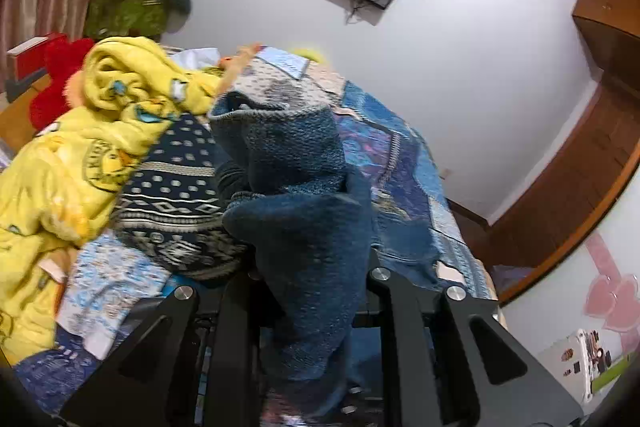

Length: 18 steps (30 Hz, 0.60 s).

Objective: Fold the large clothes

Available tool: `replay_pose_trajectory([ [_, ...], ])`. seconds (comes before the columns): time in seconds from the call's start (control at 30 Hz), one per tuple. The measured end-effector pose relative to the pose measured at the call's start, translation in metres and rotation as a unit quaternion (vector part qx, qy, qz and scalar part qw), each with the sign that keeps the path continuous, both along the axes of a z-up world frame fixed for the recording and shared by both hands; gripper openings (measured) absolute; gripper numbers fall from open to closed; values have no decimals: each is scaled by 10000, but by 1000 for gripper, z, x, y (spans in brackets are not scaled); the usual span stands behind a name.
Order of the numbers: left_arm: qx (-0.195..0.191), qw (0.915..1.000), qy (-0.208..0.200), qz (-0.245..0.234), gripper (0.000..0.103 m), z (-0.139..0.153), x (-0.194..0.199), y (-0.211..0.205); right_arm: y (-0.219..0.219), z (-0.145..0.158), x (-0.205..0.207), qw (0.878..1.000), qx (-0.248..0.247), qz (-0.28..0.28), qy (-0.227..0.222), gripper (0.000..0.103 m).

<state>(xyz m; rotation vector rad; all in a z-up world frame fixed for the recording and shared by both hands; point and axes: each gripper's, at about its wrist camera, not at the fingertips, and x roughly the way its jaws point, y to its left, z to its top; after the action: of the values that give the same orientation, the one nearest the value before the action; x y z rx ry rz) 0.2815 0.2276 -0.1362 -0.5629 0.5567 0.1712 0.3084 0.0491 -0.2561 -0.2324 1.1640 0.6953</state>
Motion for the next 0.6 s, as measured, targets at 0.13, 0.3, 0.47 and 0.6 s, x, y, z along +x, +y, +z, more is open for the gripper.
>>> replay_pose_trajectory([
  [0.13,95,9994,-114,-299,17,15,15,-33,-21,10,0,9996,229,-17,167,93],
  [0.3,331,9955,-146,-880,17,30,43,-96,-103,44,-5,9925,724,-986,-85,93],
  [0.47,766,9820,-58,-1727,17,23,65,-177,-198,58,-16,9751,475,-2114,-468,93],
  [0.6,1163,9576,557,-2575,17,-17,73,-235,-251,60,-27,9607,319,-2707,-519,93],
])
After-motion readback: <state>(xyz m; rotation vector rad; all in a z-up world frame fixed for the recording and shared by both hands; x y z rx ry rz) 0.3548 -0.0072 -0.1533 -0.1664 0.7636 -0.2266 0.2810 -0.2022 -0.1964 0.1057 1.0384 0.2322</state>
